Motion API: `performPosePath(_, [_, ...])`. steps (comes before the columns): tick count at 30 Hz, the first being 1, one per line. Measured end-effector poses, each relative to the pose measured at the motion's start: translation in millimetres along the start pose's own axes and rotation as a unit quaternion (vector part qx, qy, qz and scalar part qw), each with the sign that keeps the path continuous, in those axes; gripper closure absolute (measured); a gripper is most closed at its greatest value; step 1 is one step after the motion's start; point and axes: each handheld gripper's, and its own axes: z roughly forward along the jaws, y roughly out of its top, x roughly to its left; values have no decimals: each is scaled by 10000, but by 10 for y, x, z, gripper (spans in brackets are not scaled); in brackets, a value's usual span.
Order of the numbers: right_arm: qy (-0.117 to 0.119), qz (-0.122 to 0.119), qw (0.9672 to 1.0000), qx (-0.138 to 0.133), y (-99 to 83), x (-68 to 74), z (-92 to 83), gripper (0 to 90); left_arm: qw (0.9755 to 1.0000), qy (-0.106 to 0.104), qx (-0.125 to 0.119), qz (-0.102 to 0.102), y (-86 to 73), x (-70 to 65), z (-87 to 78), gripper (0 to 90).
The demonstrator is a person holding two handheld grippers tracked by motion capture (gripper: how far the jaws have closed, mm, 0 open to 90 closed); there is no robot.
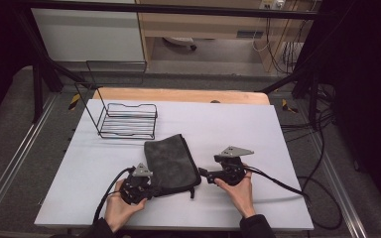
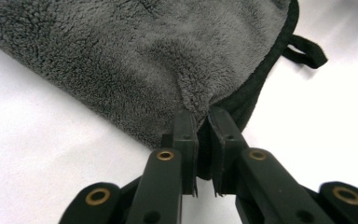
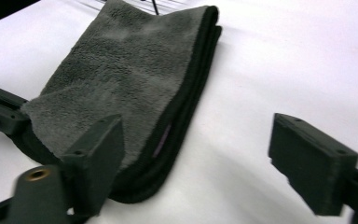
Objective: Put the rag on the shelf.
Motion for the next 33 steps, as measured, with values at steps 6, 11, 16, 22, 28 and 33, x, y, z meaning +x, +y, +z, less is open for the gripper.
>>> performPosePath(6, [-8, 126, 9999, -49, -35, -73, -88, 111, 10000, -19, 9, 92, -42, 73, -152, 842])
performPosePath(11, [48, 104, 9999, 47, -57, -73, -87, 94, 9999, -74, -73, -24, -115, 164, -232, 843])
performPosePath(16, [478, 166, 9987, 36, -80, 2, -15, 247, 9995, -194, -231, -65, -113, 144, -173, 833])
performPosePath(22, [758, -100, 9964, 358, -51, 276, 211, 501, 9998, -142, -107, 40, -112, 116, -125, 825])
performPosePath(28, [689, 55, 9962, 536, -101, 316, 360, 726, 9994, -219, -252, -50, -109, 150, -173, 710])
performPosePath(33, [553, 47, 9977, 386, -58, 314, 267, 887, 9974, -151, -614, -335, -91, 242, -310, 570])
